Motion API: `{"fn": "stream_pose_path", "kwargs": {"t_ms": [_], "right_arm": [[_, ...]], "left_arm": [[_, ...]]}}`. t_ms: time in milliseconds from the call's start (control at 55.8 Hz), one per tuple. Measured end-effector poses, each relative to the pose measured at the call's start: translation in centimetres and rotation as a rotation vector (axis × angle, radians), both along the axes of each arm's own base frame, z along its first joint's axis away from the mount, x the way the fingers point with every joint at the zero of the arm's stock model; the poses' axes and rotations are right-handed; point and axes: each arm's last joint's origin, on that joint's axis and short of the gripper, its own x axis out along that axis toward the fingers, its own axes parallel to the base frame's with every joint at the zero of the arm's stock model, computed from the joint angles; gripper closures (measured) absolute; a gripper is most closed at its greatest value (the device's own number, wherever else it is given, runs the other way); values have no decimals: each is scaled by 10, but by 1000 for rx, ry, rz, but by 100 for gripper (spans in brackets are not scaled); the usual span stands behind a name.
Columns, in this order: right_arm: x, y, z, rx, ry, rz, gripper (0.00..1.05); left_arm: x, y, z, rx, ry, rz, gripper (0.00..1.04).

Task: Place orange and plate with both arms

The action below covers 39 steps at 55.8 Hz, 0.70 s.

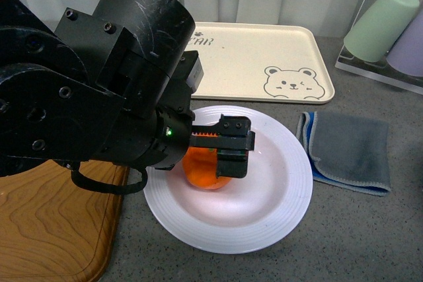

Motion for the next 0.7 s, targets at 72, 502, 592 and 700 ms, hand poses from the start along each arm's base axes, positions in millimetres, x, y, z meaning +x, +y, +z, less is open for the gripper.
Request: {"fn": "stream_pose_path", "kwargs": {"t_ms": [72, 502, 592, 700], "right_arm": [[0, 0, 0, 0, 0, 0, 9], [0, 0, 0, 0, 0, 4, 9], [0, 0, 0, 0, 1, 0, 9], [0, 0, 0, 0, 0, 0, 9]], "left_arm": [[0, 1, 8, -18, -14, 15, 7], [-20, 43, 37, 100, -606, 271, 28], [-47, 81, 54, 73, -857, 368, 49], [-69, 105, 71, 63, -928, 378, 71]]}}
